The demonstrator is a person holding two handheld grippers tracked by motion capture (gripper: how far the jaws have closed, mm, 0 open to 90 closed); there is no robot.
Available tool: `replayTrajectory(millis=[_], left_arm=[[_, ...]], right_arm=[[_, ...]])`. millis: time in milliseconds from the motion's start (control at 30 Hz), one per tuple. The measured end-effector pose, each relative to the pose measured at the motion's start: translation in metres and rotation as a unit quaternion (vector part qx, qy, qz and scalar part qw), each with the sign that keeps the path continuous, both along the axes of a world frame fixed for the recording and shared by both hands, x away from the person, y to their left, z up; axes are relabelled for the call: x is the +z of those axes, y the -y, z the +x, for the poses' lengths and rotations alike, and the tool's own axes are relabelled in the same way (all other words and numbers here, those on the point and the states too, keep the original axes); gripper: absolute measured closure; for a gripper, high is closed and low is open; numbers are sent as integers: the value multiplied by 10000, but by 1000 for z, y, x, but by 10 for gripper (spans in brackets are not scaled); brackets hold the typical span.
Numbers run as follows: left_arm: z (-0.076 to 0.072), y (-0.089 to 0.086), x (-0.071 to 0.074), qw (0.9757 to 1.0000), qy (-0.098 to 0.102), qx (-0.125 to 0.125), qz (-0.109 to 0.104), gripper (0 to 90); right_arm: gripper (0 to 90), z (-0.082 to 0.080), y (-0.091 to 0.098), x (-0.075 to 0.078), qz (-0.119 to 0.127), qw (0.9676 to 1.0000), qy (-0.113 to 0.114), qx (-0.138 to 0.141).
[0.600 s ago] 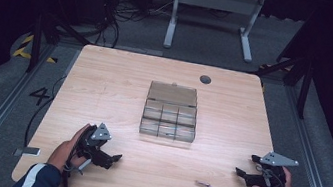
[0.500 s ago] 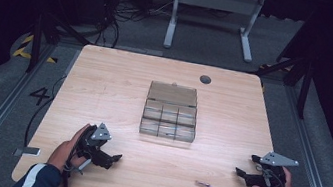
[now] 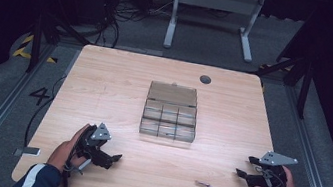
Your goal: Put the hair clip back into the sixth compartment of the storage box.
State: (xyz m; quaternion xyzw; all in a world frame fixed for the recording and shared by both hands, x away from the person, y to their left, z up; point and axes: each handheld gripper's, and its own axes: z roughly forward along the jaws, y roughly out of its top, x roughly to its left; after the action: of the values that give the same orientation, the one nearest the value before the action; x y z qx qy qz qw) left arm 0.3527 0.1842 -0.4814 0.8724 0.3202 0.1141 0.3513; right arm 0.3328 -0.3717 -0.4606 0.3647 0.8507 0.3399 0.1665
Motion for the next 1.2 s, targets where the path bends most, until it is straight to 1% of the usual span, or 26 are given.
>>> replayTrajectory(millis=[100,167,267,333,400,467,600,667,767,800,933,967,1000,1033,1067,1100,1200], left_arm=[[0,0,0,10000,6,8,-8,0],[0,0,0,10000,6,8,-8,0],[0,0,0,10000,7,8,-6,0],[0,0,0,10000,10,24,-11,0],[0,-1,0,10000,19,34,-11,0],[-1,-1,0,10000,18,54,-11,0],[-1,-1,0,10000,11,61,-1,0],[-1,-1,0,10000,9,70,-4,0],[-2,-1,0,10000,12,81,2,0],[-2,-1,0,10000,13,76,-2,0],[-2,-1,0,10000,6,88,-7,0],[-2,-1,0,10000,6,88,-6,0],[-2,-1,0,10000,6,88,-6,0],[-2,-1,0,10000,7,99,-5,0],[-2,-1,0,10000,7,99,-5,0],[-2,-1,0,9999,6,100,-6,0],[-2,-1,0,9999,9,103,-7,0]], right_arm=[[318,1,-7,8,-104,9995,-67,283],[324,0,-9,10,-118,9994,-77,328],[343,1,-17,22,-183,9984,-83,536],[353,2,-25,31,-277,9972,-76,694],[374,3,-35,41,-284,9955,-100,893],[376,4,-46,48,-388,9937,-137,1046],[409,6,-67,57,-611,9872,-349,1431],[430,7,-79,60,-784,9833,-403,1590],[446,9,-94,61,-893,9786,-474,1792],[455,10,-99,61,-950,9758,-526,1895],[467,9,-114,60,-1059,9700,-641,2093],[471,8,-116,60,-1075,9689,-645,2134],[471,8,-116,60,-1075,9689,-645,2134],[471,7,-120,60,-1103,9669,-674,2198],[471,7,-120,60,-1103,9669,-674,2198],[481,5,-126,59,-1157,9634,-720,2310],[481,2,-135,58,-1269,9585,-752,2439]])
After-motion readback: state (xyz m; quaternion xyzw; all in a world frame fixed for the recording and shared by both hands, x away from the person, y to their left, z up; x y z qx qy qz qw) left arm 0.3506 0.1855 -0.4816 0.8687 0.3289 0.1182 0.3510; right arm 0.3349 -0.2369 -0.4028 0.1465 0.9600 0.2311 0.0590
